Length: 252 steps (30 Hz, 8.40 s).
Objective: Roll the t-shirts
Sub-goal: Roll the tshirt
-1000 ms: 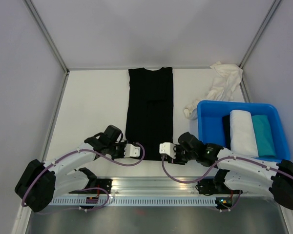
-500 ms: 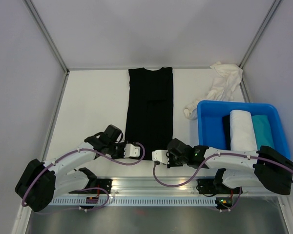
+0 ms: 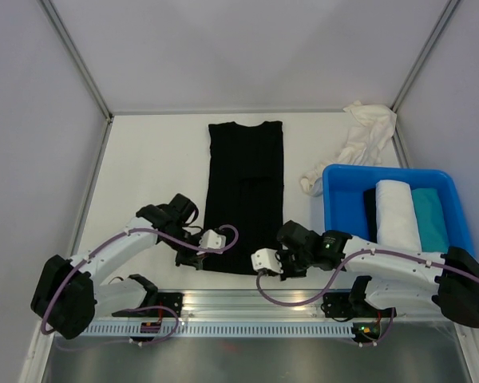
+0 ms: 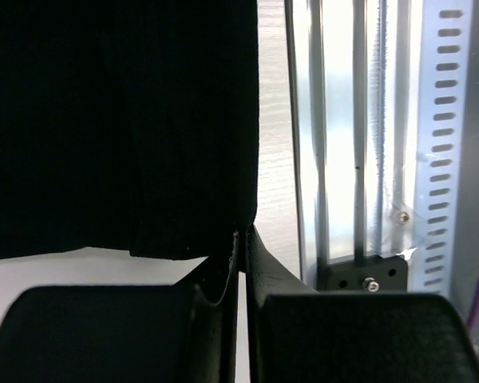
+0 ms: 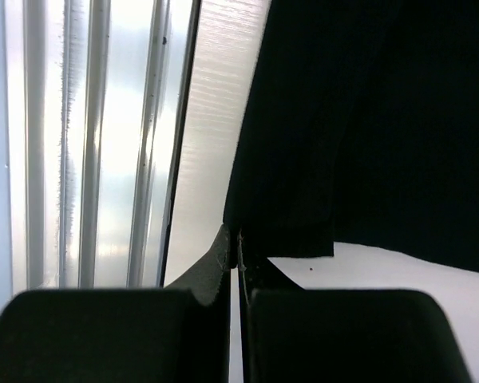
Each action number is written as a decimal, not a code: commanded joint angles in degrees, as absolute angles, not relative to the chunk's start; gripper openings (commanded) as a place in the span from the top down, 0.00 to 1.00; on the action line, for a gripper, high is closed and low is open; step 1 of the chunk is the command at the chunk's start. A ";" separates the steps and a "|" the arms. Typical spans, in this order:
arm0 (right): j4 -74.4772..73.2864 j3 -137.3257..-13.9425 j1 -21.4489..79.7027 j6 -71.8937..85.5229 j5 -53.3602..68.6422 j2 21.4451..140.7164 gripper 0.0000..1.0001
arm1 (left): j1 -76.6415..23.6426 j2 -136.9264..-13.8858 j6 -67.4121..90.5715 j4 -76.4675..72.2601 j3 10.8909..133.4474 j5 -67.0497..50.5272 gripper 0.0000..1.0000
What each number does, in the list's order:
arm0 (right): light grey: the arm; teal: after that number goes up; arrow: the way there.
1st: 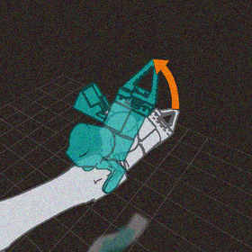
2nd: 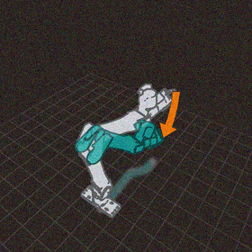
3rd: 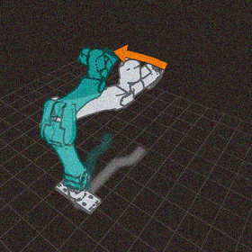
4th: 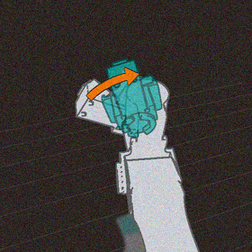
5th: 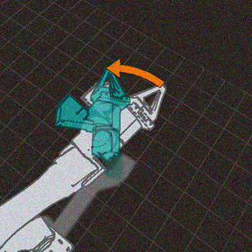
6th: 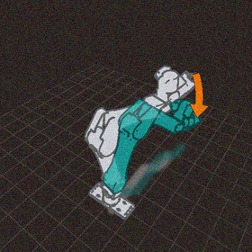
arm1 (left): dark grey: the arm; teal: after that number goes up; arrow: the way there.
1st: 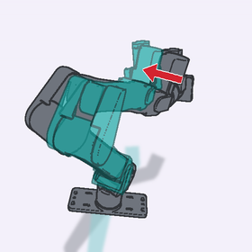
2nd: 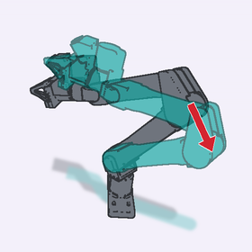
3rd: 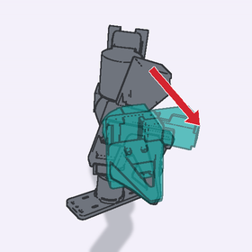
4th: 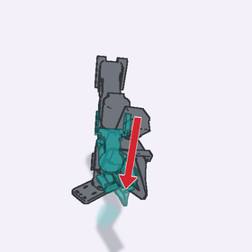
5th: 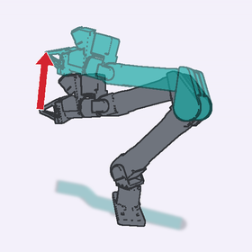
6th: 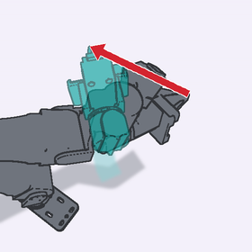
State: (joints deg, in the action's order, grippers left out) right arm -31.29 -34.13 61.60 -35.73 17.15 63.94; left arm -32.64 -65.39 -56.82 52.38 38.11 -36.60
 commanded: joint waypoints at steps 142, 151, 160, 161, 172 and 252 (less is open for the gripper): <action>-32.87 -46.40 44.57 -32.25 31.72 84.99 0.97 | -32.88 -75.13 -65.29 58.89 41.84 -38.15 0.94; -32.35 -48.87 39.47 -29.98 33.50 88.59 0.84 | -29.09 -82.09 -71.63 61.61 43.94 -34.71 0.92; -27.51 -49.92 34.89 -19.35 31.91 81.66 0.65 | -28.13 -83.41 -70.05 65.30 45.97 -36.03 0.89; -27.16 -50.01 34.37 -18.29 31.12 80.52 0.65 | -28.13 -83.76 -68.83 65.65 47.01 -36.47 0.89; -23.38 -46.06 34.37 -5.98 32.16 70.23 0.62 | -26.72 -87.63 -61.70 63.20 49.14 -40.60 0.89; 7.30 -23.12 34.45 25.31 32.52 73.04 1.00 | -23.81 -70.75 -48.25 48.70 37.53 -39.30 0.51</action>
State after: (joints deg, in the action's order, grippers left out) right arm 6.00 -22.76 34.70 25.52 33.30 73.25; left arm -22.26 -71.00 -46.17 50.68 38.35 -37.65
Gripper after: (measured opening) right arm 0.020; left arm 0.507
